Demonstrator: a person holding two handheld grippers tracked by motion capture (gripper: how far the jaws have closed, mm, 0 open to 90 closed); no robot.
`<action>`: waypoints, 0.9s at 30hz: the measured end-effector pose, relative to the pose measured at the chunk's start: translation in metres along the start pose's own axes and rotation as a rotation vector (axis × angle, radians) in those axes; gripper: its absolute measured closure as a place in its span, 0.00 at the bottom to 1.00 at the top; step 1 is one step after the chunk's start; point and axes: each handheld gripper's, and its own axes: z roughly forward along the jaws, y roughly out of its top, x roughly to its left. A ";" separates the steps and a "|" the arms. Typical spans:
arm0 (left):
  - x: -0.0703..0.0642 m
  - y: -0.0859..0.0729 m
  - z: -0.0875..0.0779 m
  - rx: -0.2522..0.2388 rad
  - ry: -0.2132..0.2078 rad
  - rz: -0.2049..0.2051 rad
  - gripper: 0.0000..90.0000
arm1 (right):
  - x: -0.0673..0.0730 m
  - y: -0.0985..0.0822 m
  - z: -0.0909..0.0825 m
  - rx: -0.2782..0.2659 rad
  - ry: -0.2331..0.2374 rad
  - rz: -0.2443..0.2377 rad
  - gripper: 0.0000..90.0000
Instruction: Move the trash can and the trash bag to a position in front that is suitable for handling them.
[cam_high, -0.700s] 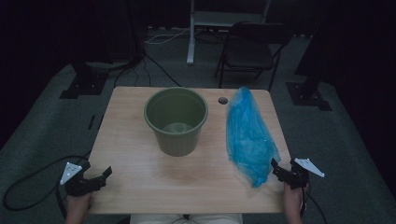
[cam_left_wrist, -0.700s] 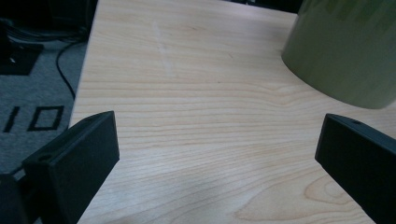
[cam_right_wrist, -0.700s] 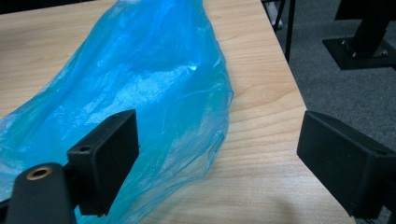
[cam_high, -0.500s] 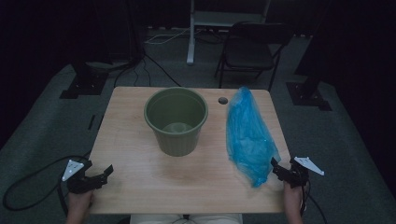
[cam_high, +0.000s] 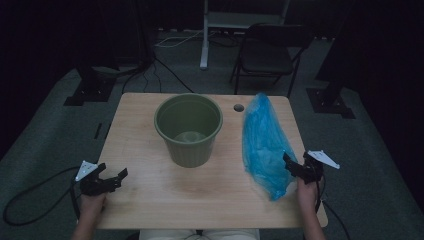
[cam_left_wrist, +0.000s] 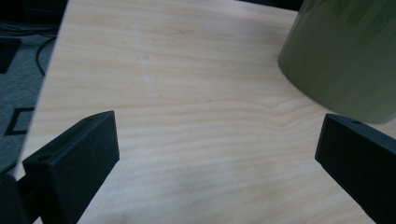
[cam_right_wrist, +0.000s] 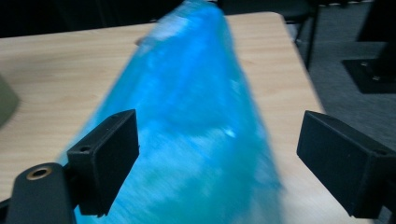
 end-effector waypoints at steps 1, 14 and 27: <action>-0.003 0.005 0.007 -0.002 -0.011 0.002 0.00 | 0.008 0.007 0.007 0.005 0.023 -0.007 0.14; -0.019 0.038 0.060 0.007 -0.055 0.042 0.00 | 0.062 0.036 0.055 0.037 0.164 -0.045 0.14; -0.033 0.073 0.102 0.002 -0.077 0.060 0.00 | 0.118 0.063 0.110 0.085 0.282 -0.086 0.14</action>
